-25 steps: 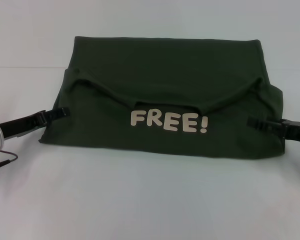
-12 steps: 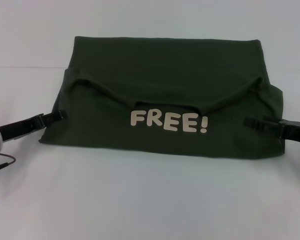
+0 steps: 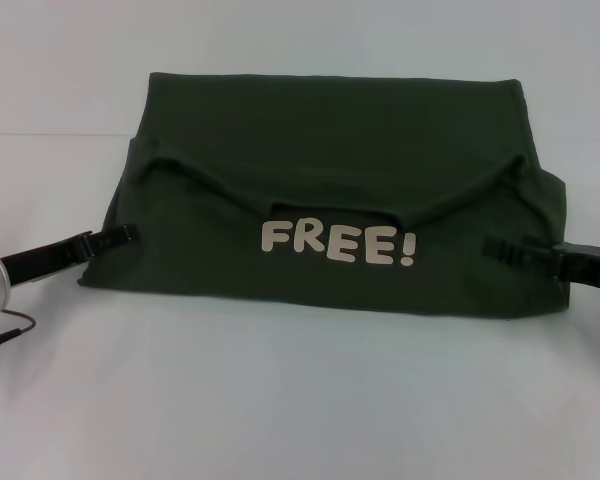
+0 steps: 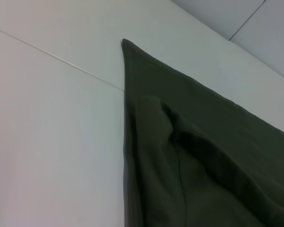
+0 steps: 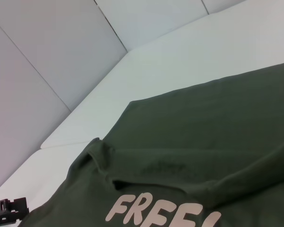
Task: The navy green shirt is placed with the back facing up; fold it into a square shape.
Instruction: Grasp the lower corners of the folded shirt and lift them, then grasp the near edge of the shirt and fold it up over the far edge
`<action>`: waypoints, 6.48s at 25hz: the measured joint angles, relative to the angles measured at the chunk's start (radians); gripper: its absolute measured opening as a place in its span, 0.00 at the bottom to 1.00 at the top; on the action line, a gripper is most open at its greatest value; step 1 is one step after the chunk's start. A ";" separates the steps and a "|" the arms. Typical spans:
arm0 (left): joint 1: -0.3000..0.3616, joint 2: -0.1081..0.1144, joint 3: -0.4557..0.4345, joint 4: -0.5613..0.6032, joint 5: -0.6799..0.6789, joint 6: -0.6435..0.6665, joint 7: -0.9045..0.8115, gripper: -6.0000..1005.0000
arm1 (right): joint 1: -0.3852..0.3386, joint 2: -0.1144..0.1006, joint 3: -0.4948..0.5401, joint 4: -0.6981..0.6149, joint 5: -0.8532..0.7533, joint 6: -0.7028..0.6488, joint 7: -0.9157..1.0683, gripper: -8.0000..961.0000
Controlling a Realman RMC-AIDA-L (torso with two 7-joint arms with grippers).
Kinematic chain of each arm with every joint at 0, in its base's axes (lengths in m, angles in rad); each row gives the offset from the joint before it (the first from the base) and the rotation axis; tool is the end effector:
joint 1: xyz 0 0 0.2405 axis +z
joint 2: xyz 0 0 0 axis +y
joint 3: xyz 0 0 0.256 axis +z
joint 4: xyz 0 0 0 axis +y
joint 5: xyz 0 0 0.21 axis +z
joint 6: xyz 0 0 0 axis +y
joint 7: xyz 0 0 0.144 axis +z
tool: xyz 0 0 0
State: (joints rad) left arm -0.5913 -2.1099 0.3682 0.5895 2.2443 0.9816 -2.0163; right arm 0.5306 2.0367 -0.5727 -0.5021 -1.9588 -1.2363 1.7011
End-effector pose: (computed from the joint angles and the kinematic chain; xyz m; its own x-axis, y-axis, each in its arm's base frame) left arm -0.3402 0.3766 0.0145 0.2002 0.6821 0.7033 0.9770 -0.0857 -0.1950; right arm 0.3142 0.3565 0.0112 0.4316 -0.6253 -0.6502 -0.8775 -0.4581 -0.1418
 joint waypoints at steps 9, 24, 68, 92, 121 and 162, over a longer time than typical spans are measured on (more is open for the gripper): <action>0.006 -0.001 0.000 -0.010 0.001 0.004 0.003 0.92 | 0.000 0.001 -0.007 -0.001 0.000 0.000 0.000 0.98; 0.006 -0.001 0.025 -0.009 0.011 0.002 -0.006 0.92 | 0.000 0.002 -0.009 0.001 0.000 -0.007 0.000 0.98; 0.007 -0.008 0.071 0.004 0.037 -0.054 0.009 0.01 | 0.097 -0.163 -0.079 -0.143 -0.422 -0.080 0.822 0.98; 0.004 -0.007 0.070 0.013 0.035 -0.043 0.021 0.01 | 0.191 -0.099 -0.102 -0.067 -0.494 0.000 0.843 0.98; 0.002 -0.005 0.064 0.013 0.033 -0.030 0.021 0.01 | 0.191 -0.083 -0.124 -0.073 -0.494 0.034 0.836 0.44; 0.093 0.073 -0.075 0.308 0.570 1.004 -0.045 0.01 | 0.083 -0.146 -0.126 -0.101 -0.745 -0.551 0.364 0.05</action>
State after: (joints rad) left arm -0.4984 -2.0364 0.2933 0.8978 2.8145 1.9857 -2.0609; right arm 0.6131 1.8906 -0.6987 -0.6029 -2.7043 -1.7876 2.0647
